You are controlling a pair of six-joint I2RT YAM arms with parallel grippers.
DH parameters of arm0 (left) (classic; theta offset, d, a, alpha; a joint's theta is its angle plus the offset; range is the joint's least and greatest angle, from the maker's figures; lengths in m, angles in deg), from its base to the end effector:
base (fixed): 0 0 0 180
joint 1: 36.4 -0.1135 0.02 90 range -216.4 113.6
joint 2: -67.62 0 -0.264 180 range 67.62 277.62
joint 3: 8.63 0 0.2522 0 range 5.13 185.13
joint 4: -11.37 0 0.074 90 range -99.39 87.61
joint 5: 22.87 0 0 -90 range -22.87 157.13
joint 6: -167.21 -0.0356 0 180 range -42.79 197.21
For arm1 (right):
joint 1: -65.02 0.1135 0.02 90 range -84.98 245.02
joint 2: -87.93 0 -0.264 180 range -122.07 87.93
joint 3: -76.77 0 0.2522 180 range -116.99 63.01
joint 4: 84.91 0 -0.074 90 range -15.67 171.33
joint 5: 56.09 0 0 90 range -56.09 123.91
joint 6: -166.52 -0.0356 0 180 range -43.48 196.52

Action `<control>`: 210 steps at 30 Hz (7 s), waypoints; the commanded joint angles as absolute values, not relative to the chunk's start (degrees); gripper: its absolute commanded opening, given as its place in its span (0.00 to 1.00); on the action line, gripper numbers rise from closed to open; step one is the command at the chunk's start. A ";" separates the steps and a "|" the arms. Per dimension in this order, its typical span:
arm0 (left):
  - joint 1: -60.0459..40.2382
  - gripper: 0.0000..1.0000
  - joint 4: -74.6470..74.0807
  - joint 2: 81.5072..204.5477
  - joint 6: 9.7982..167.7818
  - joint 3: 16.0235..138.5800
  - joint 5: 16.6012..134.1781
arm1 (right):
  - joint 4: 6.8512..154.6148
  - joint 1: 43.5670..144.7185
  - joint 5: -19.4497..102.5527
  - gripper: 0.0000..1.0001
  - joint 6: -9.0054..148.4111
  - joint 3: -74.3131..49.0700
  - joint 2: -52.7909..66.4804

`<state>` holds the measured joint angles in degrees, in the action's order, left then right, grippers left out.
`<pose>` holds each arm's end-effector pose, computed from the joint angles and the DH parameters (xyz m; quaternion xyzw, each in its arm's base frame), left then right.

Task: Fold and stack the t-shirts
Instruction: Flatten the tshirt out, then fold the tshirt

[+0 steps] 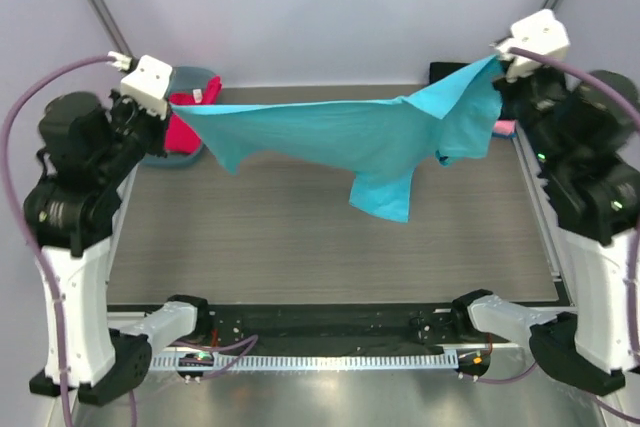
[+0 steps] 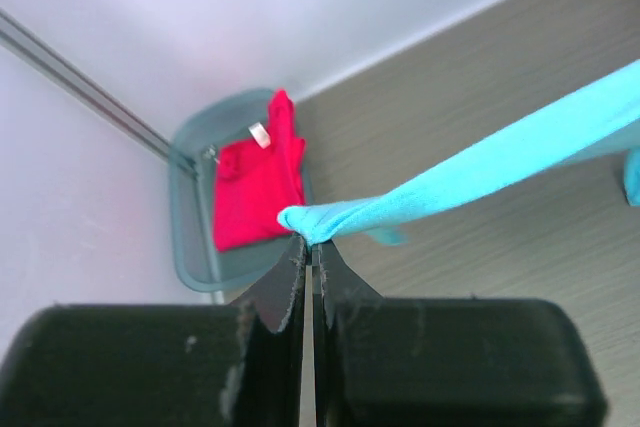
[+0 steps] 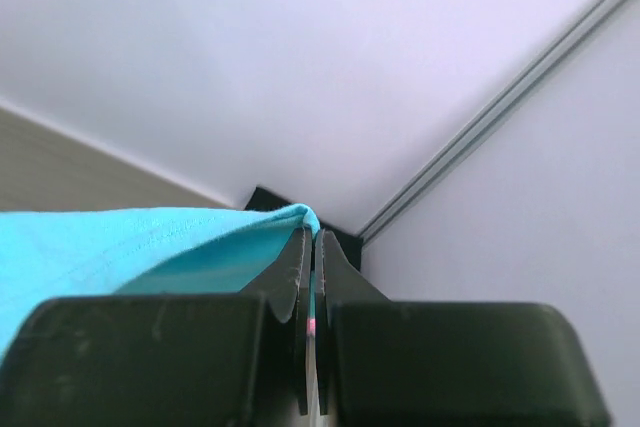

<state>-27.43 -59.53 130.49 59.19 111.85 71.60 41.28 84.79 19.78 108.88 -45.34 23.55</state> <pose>0.1391 -0.0248 0.5362 0.2064 0.7563 0.0184 0.6205 0.1429 0.0421 0.5722 -0.2169 0.6479 -0.1630 0.7118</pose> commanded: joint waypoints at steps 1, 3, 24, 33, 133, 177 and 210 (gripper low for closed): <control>-27.53 0.00 -58.73 124.50 56.38 113.06 69.94 | 35.11 84.35 21.95 0.01 108.59 -52.54 27.62; -27.53 0.00 -58.37 121.60 55.50 113.32 69.59 | 32.22 83.39 25.81 0.01 109.12 -54.66 29.65; -27.53 0.00 -55.66 127.30 48.30 110.62 67.57 | 37.72 68.97 46.03 0.01 109.30 -51.10 28.68; -27.53 0.00 -36.86 138.77 45.75 82.32 70.99 | 51.61 69.06 50.08 0.01 114.65 -14.62 24.84; -29.90 0.00 -23.48 180.30 46.36 96.19 71.17 | 55.93 73.37 43.84 0.01 99.11 3.76 10.58; -29.90 0.22 -40.62 185.75 54.89 100.94 75.22 | 53.38 72.22 55.43 0.46 97.08 -16.97 -22.20; -28.93 0.22 -39.30 182.23 53.83 97.07 72.75 | 49.43 74.68 59.49 0.03 99.28 -15.75 -18.61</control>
<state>-29.03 -40.36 185.86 54.27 97.73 73.06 50.11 72.81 57.85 97.66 -16.56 -25.30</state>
